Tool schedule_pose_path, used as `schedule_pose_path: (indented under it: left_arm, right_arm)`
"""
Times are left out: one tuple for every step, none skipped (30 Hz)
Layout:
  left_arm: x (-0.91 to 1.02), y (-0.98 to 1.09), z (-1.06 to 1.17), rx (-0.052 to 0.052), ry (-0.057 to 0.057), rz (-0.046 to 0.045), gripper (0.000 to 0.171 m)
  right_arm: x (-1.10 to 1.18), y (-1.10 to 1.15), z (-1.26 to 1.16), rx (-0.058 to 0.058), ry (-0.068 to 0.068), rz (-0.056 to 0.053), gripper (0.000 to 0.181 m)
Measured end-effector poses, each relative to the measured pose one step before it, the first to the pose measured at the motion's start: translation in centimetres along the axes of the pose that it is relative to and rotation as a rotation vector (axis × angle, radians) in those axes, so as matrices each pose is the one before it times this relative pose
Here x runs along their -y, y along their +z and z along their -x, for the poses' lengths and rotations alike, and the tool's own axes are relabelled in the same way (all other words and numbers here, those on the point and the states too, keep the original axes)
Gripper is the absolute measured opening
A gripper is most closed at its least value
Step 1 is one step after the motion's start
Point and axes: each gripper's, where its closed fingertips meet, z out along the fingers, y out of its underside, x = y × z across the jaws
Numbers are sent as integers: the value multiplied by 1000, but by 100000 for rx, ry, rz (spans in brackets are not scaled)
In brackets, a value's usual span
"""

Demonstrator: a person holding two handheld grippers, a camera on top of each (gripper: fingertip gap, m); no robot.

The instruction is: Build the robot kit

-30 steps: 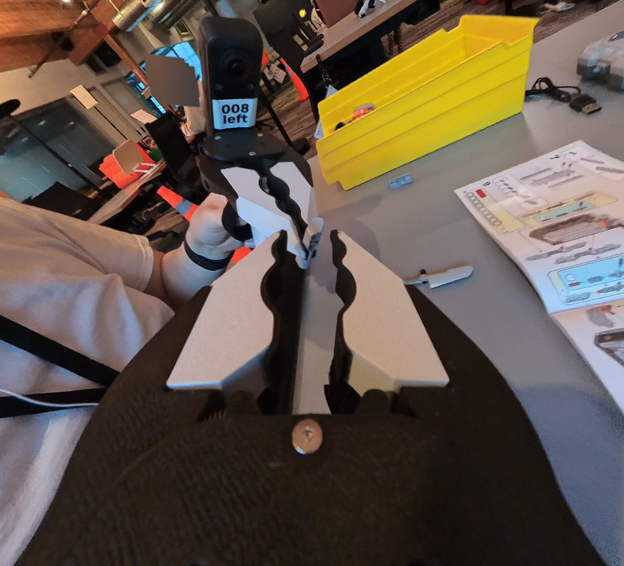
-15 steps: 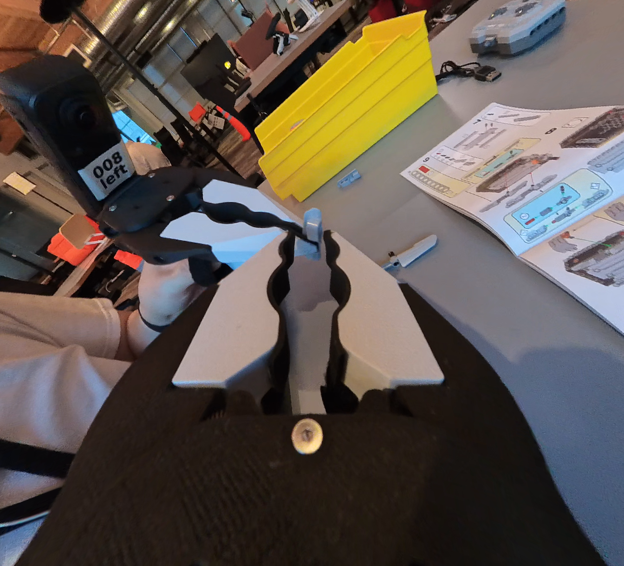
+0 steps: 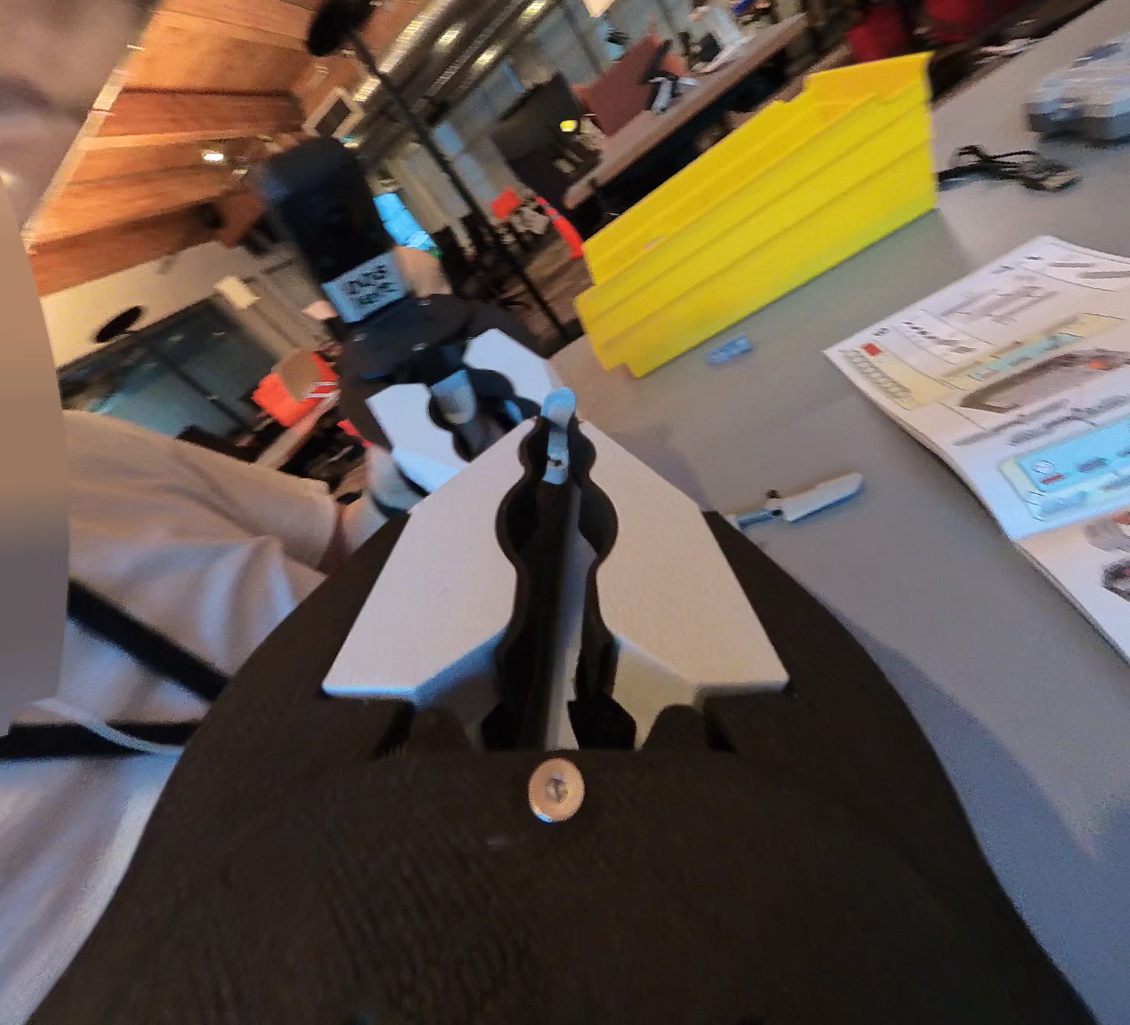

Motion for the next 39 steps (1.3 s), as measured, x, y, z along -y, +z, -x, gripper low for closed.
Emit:
schedule_pose_path:
  left_arm:
    - [65,-198,-168,-4478,-2497,-1690,40]
    - [-64,-110,-773,-8044,-2838,-375,38]
    - [1,-65,-1007,-9502,-3698,-326,35]
    - [131,-63,-601,-7094,-4642,-1155,35]
    - [208,-70,-639,-7320,-4329,-1790,33]
    - [227,-111,-717,-7756,-4129,-1744,30]
    - [279,-159,-470,-5941,-3840,-2063,29]
    - [360,-192,-267,-4264,-3082,-2915,27]
    - [284,-173,40,-1865,-2593,-2449,25]
    - [137,-118,258,118,-1581,-1414,23]
    - [35,-74,164,241,-224,-628,21]
    - [29,-49,14,-206,314,-287,21]
    - [122,-46,-48,-459,78,-640,21]
    - [171,-36,-44,-396,-217,-798,21]
    - [108,0,-30,-530,-264,-308,23]
    - [37,20,-12,-541,-99,256,21]
    - [1,36,1,-467,164,320,20]
    - [0,79,-100,-1248,312,128,20]
    - [-15,89,-310,-2716,-117,-82,18]
    - [31,88,-308,-2822,-771,-593,13]
    - [-2,87,-12,-838,-1327,-481,14]
    - [-63,44,19,-377,-421,103,12]
    - [-41,5,50,245,430,96,12]
    - [-23,-25,85,660,632,141,11]
    - [9,-35,7,422,400,25,11]
    - [14,-18,-34,57,212,32,11]
    - [-34,10,-9,107,-87,311,12]
    - [-48,20,9,266,122,470,12]
    - [-70,23,42,445,473,439,11]
    - [-114,28,83,653,634,662,11]
    - [-51,7,147,1123,698,104,11]
    - [90,-49,194,1250,750,-996,11]
    - [147,-94,111,502,169,-1404,11]
    - [151,-136,179,574,-652,-1302,11]
    - [78,-156,287,1134,-836,-892,11]
    - [121,-234,397,1861,-554,-1051,11]
    - [196,-295,374,1971,-20,-1733,11]
    - [208,-352,351,2088,73,-1619,11]
    - [209,-411,532,3460,269,-1581,11]
  right_arm:
    - [16,-163,475,4519,724,345,4]
    - [-76,-67,294,3084,539,662,4]
    - [-155,9,507,4167,-231,934,4]
    - [-104,60,555,3924,-454,484,4]
    - [-53,75,318,2088,51,371,4]
    - [-8,64,311,2037,138,96,4]
    - [91,43,452,2853,-87,-689,4]
    - [187,10,468,2783,209,-1221,3]
    - [131,-29,42,190,747,-736,4]
    - [75,-59,-123,-738,716,-416,3]
    - [4,-40,-58,-447,-117,-118,3]
    - [-110,-10,46,197,-177,667,3]
    - [-117,38,97,559,56,814,3]
    - [-58,50,103,517,-36,413,3]
    - [-81,75,150,831,97,479,4]
    - [-96,100,236,1372,245,552,3]
    - [-108,100,193,1227,111,527,4]
    - [-115,82,217,1437,149,464,3]
    - [-65,70,197,1434,351,61,3]
    - [-60,46,14,340,426,-18,3]
    - [-95,41,-68,-252,20,319,4]
    - [-46,20,38,216,-154,103,4]
    - [-49,11,78,333,-71,295,4]
    - [-39,-7,-48,-460,-183,369,4]
    - [-27,-16,-21,-102,-177,252,4]
    - [2,-17,31,320,68,14,4]
    - [-5,11,27,325,270,114,4]
    - [-40,19,6,207,193,166,4]
    - [-31,2,-12,18,152,157,4]
    - [-67,-1,-45,-156,-33,372,4]
    - [-62,-1,-79,-533,-191,362,4]
    - [43,-19,-138,-1059,-713,-377,4]
    - [126,-30,-104,-1199,-1392,-724,4]
    - [136,-48,-144,-1527,-1644,-700,5]
    - [248,-124,-274,-2392,-1089,-1058,10]
    - [383,-233,-344,-2852,-758,-1559,17]
    - [355,-370,-404,-3062,-957,-1085,20]
    - [111,-499,-862,-5748,-725,581,19]
    - [-310,-651,-1973,-12474,519,2914,17]
